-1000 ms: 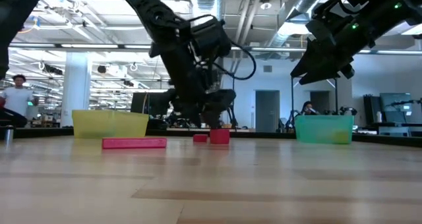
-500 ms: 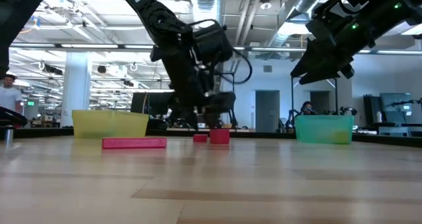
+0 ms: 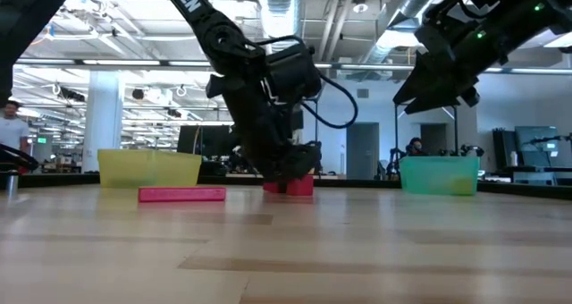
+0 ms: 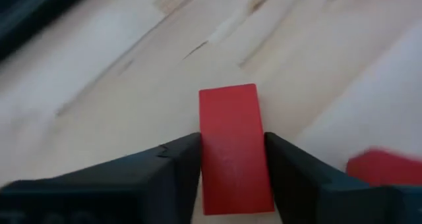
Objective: Sort & place blocks by color
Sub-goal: Put the top red rectangle game block into the white transparent bin, then put the red rectangle game block into the white transparent bin
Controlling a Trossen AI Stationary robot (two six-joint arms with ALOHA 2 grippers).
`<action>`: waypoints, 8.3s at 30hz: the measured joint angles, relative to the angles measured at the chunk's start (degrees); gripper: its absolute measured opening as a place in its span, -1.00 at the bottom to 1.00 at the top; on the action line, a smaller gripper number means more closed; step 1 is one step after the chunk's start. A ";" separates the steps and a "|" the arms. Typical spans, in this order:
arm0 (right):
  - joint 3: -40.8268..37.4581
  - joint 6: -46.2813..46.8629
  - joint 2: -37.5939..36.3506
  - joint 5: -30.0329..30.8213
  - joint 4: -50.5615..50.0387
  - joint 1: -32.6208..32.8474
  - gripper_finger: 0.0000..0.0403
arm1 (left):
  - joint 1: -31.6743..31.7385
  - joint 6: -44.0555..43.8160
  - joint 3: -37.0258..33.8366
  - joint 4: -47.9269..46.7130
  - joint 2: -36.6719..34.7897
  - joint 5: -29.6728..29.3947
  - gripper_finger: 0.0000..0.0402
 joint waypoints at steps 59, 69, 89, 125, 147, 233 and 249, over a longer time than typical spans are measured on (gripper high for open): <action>0.00 -2.89 15.10 -30.79 28.28 -2.38 -0.20 | -18.55 52.46 -0.24 36.05 -4.95 -13.90 -0.48; 0.17 -7.34 14.36 -28.79 24.35 -2.32 -0.79 | -18.61 49.07 -0.26 35.63 -4.96 -12.60 -0.26; 5.12 -7.19 9.04 -11.55 -6.18 -0.59 -0.79 | -14.48 34.16 -0.22 22.16 -6.26 -1.62 -0.24; 14.99 47.26 -7.49 -41.97 -47.58 35.49 -0.79 | -16.05 25.89 -0.28 7.58 -10.51 4.86 -0.27; 14.99 73.68 19.42 -46.51 -37.17 59.75 -0.17 | -30.89 -1.95 -0.24 -19.02 -16.34 2.17 -0.27; 27.87 -13.13 48.85 12.00 27.36 34.27 -0.01 | -26.62 37.93 -21.57 40.11 -19.97 29.15 -0.75; 27.87 -12.94 48.71 7.16 27.41 30.86 -0.84 | -26.25 35.94 -21.66 40.99 -20.01 29.50 -0.72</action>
